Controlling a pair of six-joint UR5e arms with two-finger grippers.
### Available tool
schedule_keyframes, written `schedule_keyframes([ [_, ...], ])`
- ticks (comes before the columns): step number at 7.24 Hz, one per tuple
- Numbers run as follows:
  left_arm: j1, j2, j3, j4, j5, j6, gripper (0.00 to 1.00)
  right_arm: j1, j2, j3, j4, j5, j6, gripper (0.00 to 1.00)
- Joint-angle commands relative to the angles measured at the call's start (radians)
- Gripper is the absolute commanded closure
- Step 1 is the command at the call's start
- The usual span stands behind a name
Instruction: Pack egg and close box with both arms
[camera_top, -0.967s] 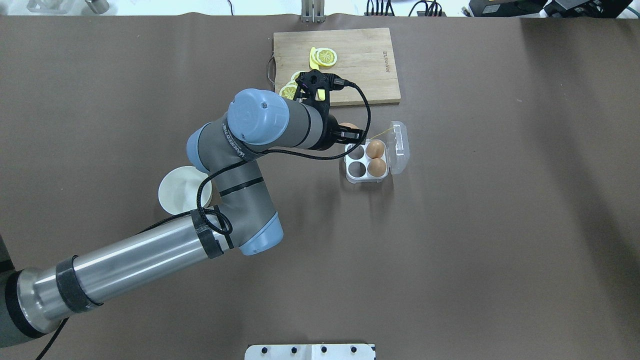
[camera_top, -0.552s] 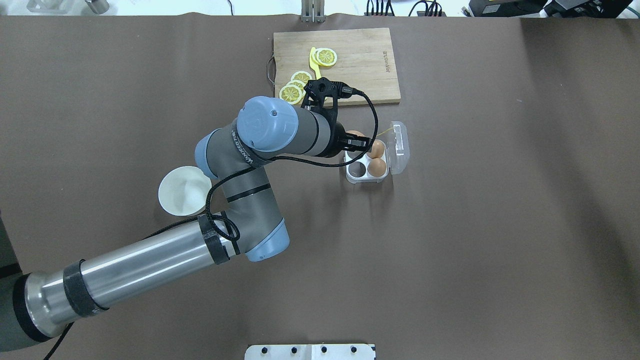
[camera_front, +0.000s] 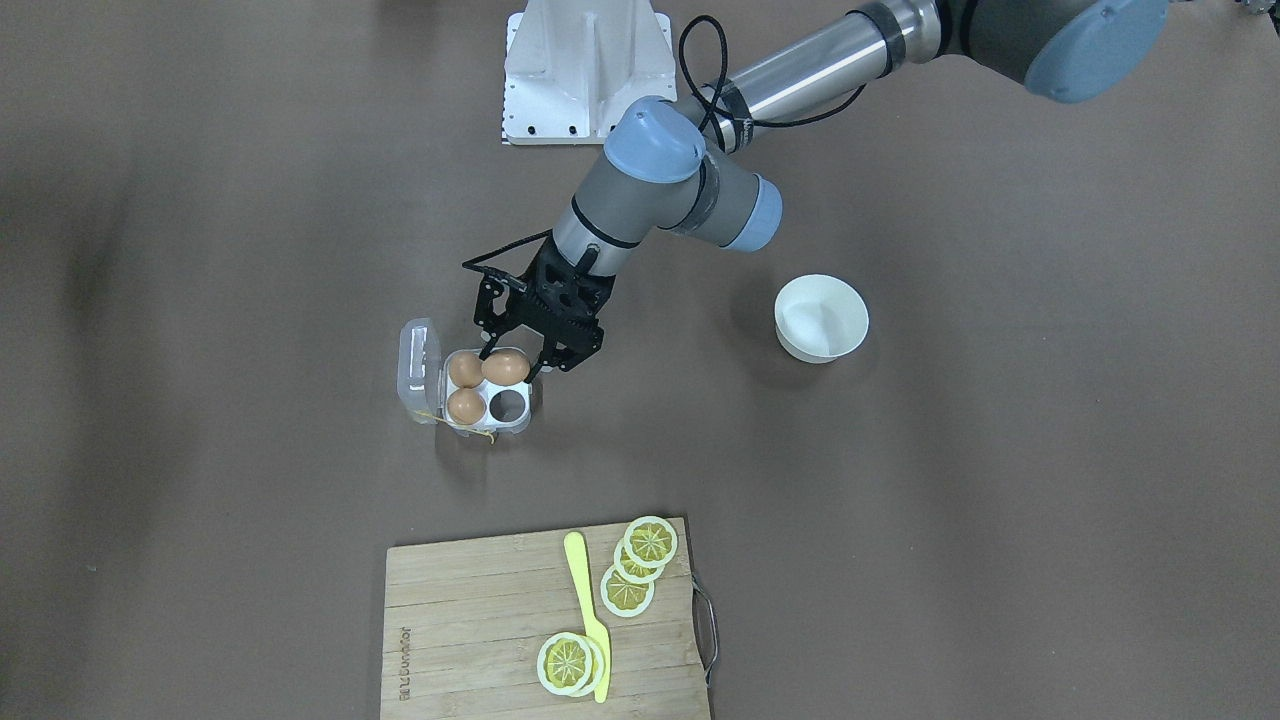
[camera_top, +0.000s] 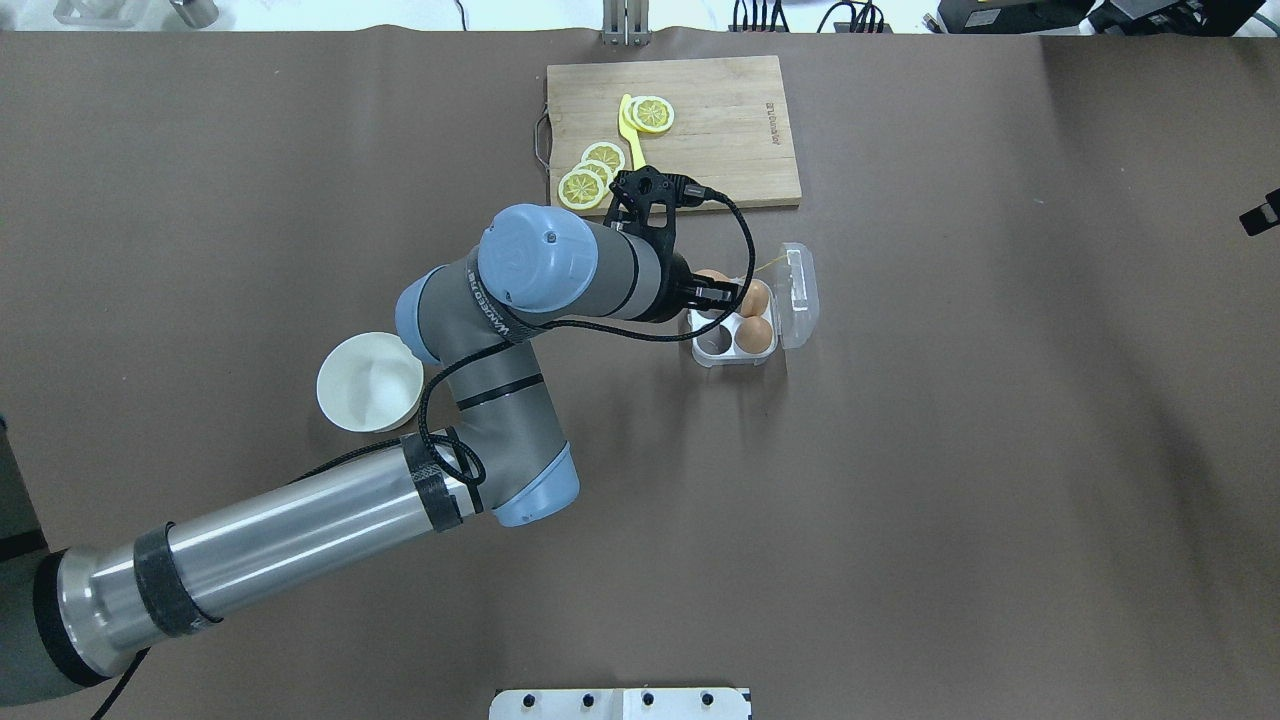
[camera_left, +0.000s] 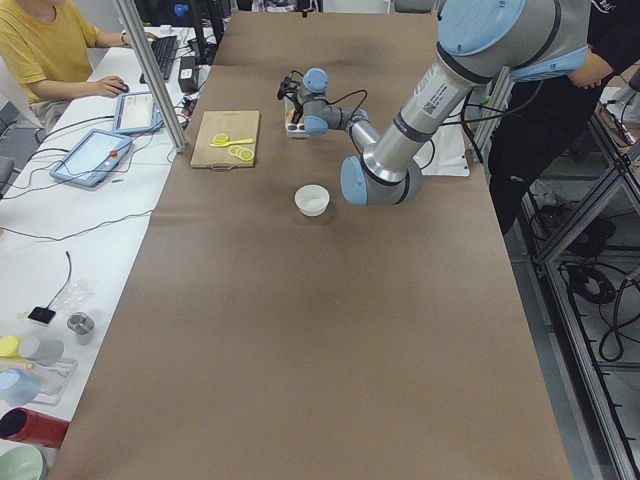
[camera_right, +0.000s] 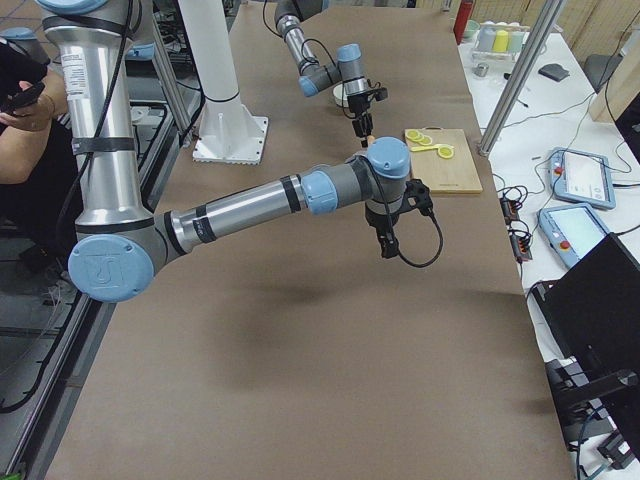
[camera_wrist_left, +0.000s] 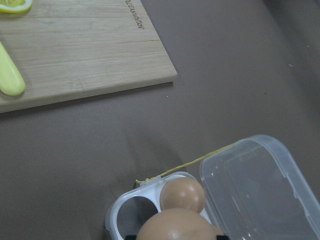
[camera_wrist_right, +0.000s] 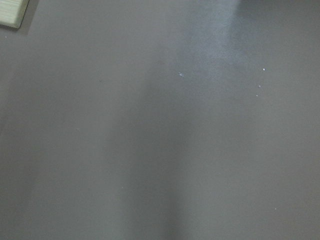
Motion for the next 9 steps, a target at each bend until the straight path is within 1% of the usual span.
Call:
schedule_keyframes([
  [1, 0.001, 0.001, 0.003, -0.003, 0.000, 0.001, 0.44, -0.026, 0.011, 0.010, 0.000, 0.000, 0.001, 0.00],
  [2, 0.001, 0.001, 0.002, -0.003, 0.000, 0.001, 0.32, -0.033, 0.014, 0.010, 0.000, 0.000, 0.001, 0.00],
  [3, 0.001, 0.002, 0.002, -0.003, 0.000, -0.001, 0.15, -0.033, 0.018, 0.015, 0.000, 0.000, 0.003, 0.00],
  [4, 0.001, 0.002, 0.002, -0.005, 0.014, -0.001, 0.11, -0.037, 0.019, 0.018, 0.000, 0.000, 0.003, 0.00],
  [7, -0.002, 0.010, -0.004, -0.005, 0.012, 0.001, 0.11, -0.072, 0.034, 0.024, -0.001, 0.000, 0.004, 0.00],
  [9, -0.013, 0.042, -0.036, -0.005, 0.008, 0.004, 0.11, -0.094, 0.033, 0.055, 0.005, 0.008, 0.001, 0.00],
])
